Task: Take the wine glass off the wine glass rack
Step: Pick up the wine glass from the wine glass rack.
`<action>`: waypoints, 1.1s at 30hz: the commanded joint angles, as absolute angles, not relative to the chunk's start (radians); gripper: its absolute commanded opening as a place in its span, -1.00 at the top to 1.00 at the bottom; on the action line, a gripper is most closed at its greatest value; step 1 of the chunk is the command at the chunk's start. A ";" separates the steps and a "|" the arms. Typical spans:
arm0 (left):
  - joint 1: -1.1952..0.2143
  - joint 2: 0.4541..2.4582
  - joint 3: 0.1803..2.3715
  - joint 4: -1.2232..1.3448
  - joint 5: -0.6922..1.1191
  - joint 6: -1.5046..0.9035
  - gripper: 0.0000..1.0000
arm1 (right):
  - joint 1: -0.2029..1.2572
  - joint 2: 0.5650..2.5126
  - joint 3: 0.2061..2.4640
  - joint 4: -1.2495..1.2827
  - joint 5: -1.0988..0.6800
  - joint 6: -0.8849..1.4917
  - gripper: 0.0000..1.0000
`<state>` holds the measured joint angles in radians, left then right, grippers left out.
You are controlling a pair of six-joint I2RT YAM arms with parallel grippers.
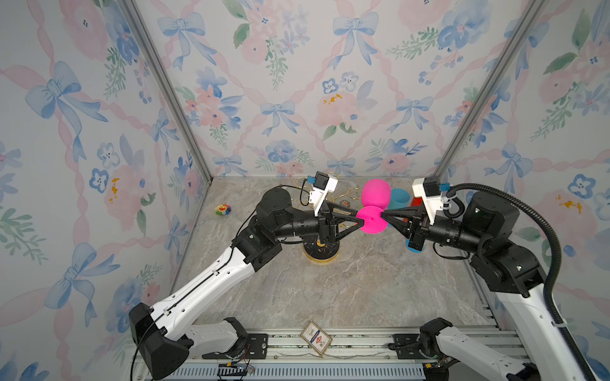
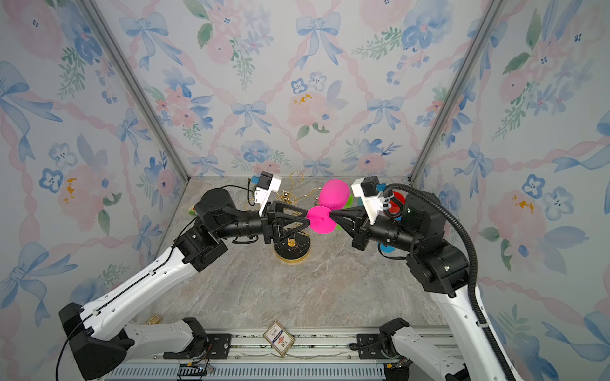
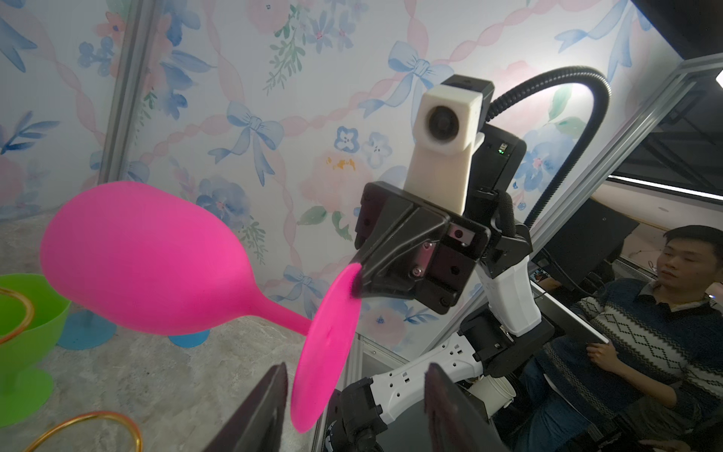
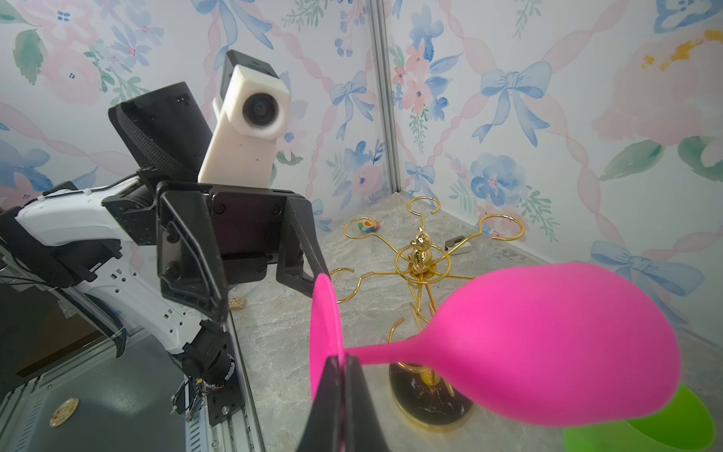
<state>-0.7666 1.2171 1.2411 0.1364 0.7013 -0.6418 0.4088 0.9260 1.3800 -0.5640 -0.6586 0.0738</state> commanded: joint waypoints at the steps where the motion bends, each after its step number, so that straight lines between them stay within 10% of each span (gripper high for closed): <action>1: -0.772 1.221 1.222 0.220 0.750 -0.688 -0.07 | 0.421 0.900 1.367 -0.523 -0.678 0.076 1.00; 33: -0.783 1.281 1.201 0.296 0.848 -0.735 0.65 | 0.422 0.871 1.370 -0.558 -0.693 0.052 1.00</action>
<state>-0.7753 1.2739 1.2087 0.2684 0.8131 -0.7452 0.4091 0.8700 1.3701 -0.5495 -0.6804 0.0696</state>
